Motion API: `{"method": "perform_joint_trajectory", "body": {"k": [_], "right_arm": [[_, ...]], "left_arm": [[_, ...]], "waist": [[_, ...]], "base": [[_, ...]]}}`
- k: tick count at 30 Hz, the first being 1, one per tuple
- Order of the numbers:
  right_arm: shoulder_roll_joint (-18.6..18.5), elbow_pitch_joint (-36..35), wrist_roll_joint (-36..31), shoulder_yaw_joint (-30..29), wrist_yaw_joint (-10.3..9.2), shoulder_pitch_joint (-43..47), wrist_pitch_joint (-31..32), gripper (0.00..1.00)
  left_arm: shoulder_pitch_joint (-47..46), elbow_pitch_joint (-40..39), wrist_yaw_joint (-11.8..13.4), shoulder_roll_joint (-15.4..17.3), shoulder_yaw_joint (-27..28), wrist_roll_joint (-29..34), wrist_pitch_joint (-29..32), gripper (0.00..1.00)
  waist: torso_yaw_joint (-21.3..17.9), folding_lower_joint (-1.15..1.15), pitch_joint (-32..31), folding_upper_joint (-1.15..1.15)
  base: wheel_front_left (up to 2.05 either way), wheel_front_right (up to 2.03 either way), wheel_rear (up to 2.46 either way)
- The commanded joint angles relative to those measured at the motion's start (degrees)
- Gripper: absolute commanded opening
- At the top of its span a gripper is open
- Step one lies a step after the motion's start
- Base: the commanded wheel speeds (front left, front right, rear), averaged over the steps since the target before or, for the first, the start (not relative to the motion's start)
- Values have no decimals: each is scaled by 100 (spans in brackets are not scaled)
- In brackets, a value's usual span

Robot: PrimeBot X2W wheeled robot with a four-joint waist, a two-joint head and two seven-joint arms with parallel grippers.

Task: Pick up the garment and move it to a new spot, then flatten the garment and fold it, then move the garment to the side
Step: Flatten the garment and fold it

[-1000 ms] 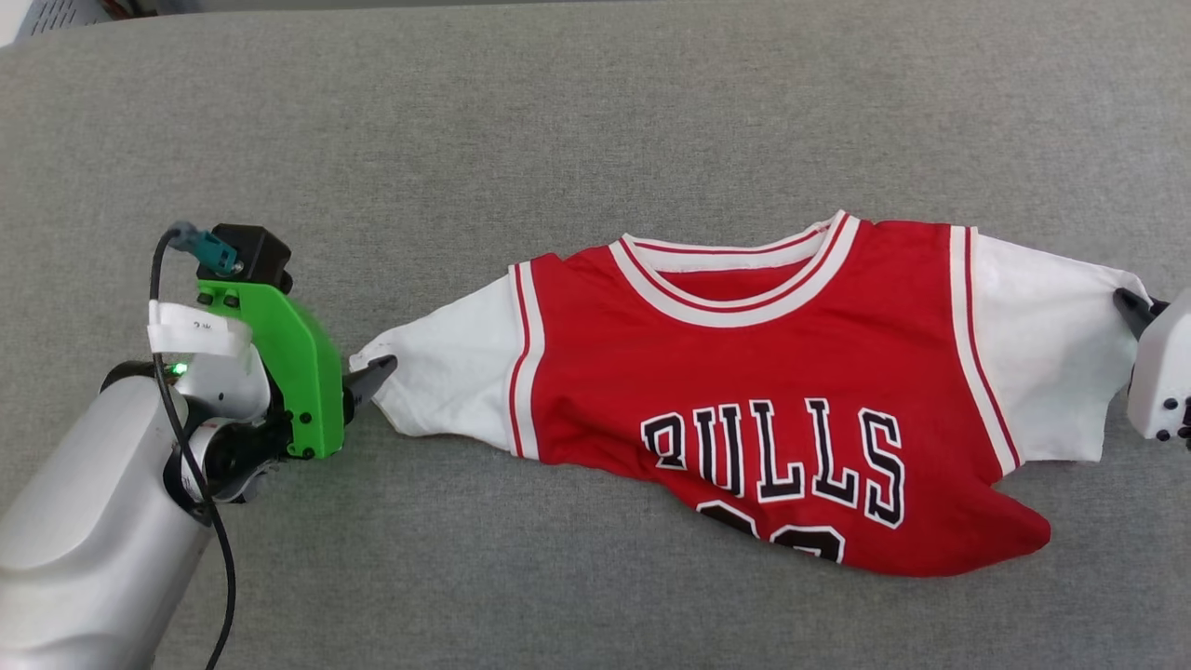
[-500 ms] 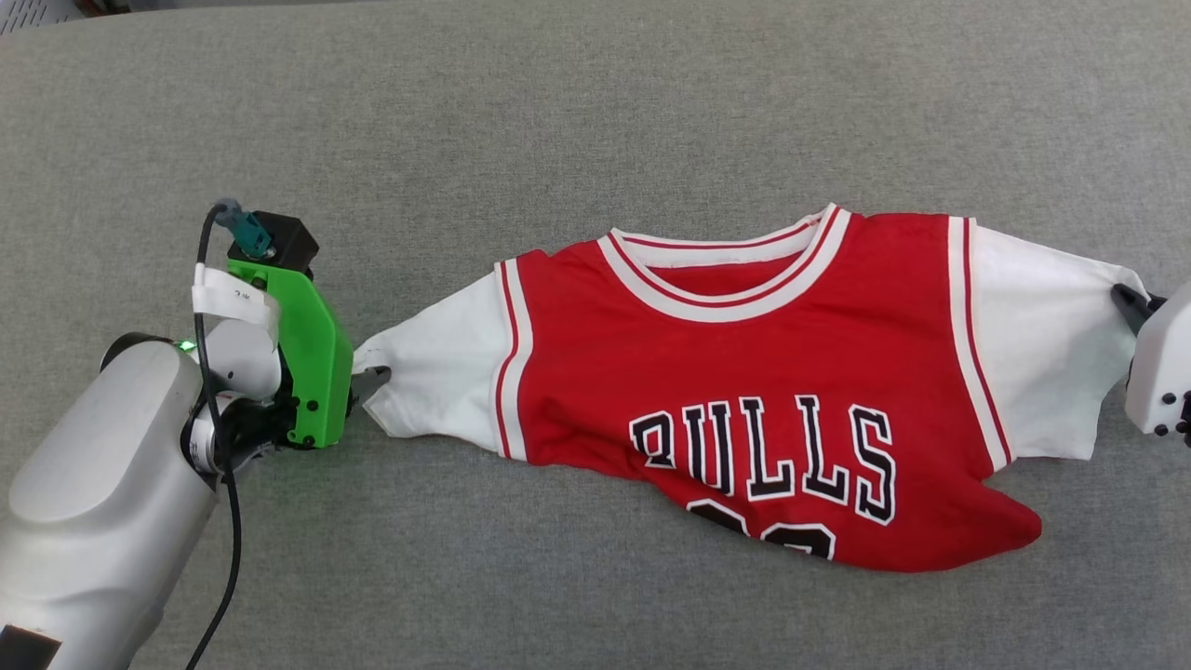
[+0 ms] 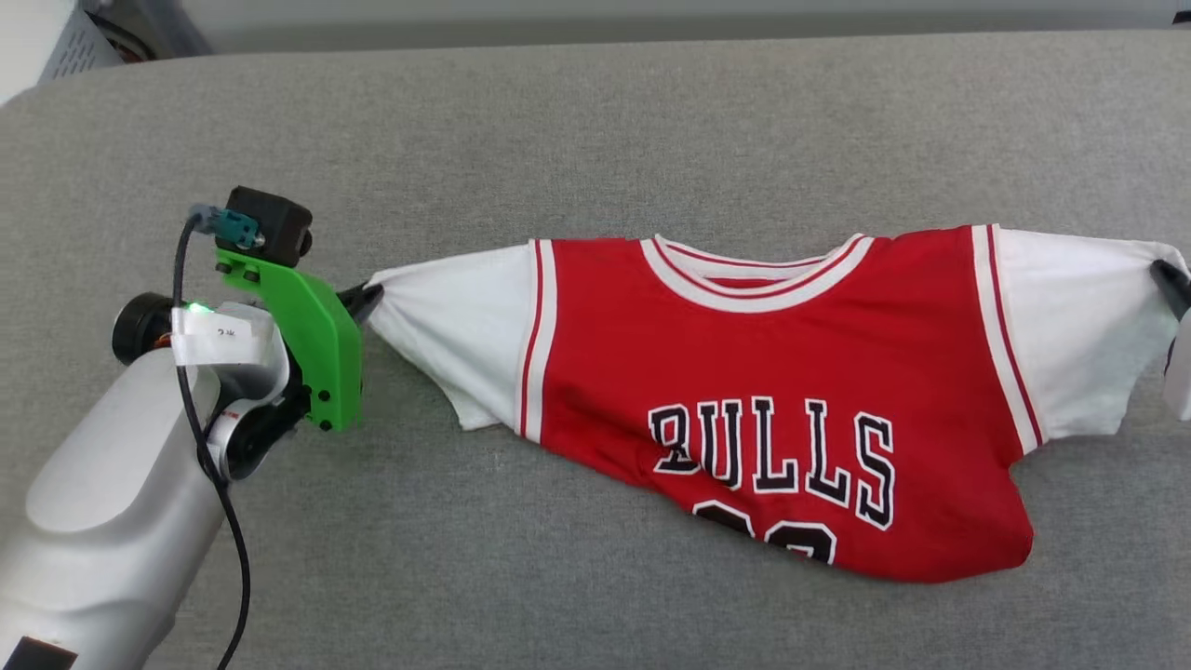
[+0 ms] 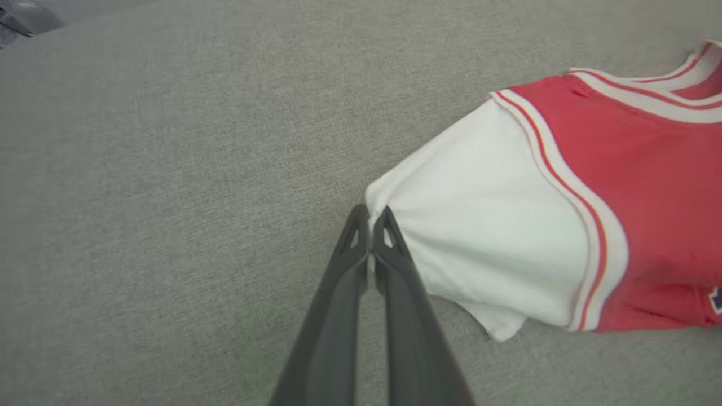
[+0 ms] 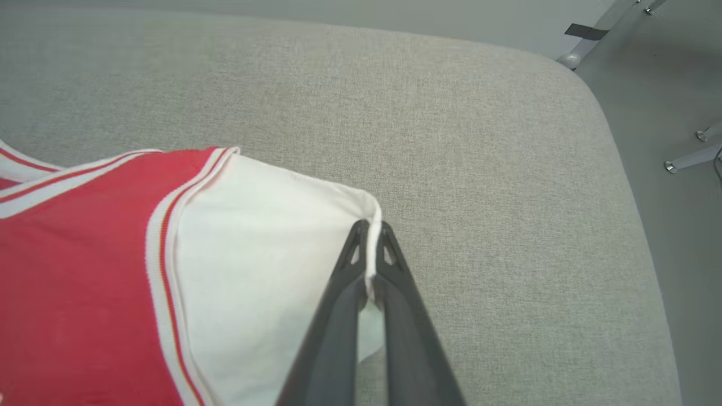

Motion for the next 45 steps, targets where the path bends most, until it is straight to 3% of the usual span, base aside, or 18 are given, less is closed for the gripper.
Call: {"method": "perform_joint_trajectory", "body": {"k": [1, 7, 9, 10, 12, 20, 25, 29, 35, 45], "right_arm": [[-107, -106, 64, -8, -4, -106, -96, 0], [-349, -681, 79, -76, -4, -239, -333, 0], [-407, -843, 76, -128, -4, -299, -333, 0], [-490, -1024, 111, -209, -4, -394, -262, 0], [-556, -1115, 131, -259, -4, -465, -225, 0], [-619, -1442, 150, -502, -4, -707, -442, 0], [-580, -1427, 191, -626, -4, -807, -468, 0], [-553, -1398, 261, -599, -4, -927, -463, 0], [-671, -1155, 296, -431, -4, -1401, -541, 0], [-806, -35, 178, -21, -4, -3177, -998, 0]], "left_arm": [[36, -129, 28, 93, 71, 63, -145, 0], [84, -956, 394, 367, 423, 203, -623, 0], [124, -1286, 561, 485, 559, 243, -717, 0], [203, -1810, 795, 674, 760, 333, -879, 0], [232, -2143, 929, 794, 888, 374, -936, 0], [465, -3279, 1381, 1226, 1461, 444, -1205, 0], [507, -3543, 1468, 1381, 1689, 412, -1284, 0], [430, -3657, 1452, 1460, 1775, 386, -1282, 0], [59, -3519, 1221, 1598, 1784, 355, -1176, 0], [-1672, -2615, 396, 1569, 1431, 437, -715, 0]], "waist": [[116, 0, -301, 0], [198, 0, -715, 0], [212, 0, -844, 0], [229, 0, -1019, 0], [238, 0, -1118, 0], [217, 0, -1526, 0], [187, 0, -1579, 0], [148, 0, -1476, 0], [114, 0, -1049, 0], [53, 0, 252, 0]], "base": [[0, 0, 0], [0, 0, 0], [0, 0, 0], [0, 0, 0], [0, 0, 0], [0, 0, 0], [0, 0, 0], [0, 0, 0], [0, 0, 0], [0, 0, 0]]}}
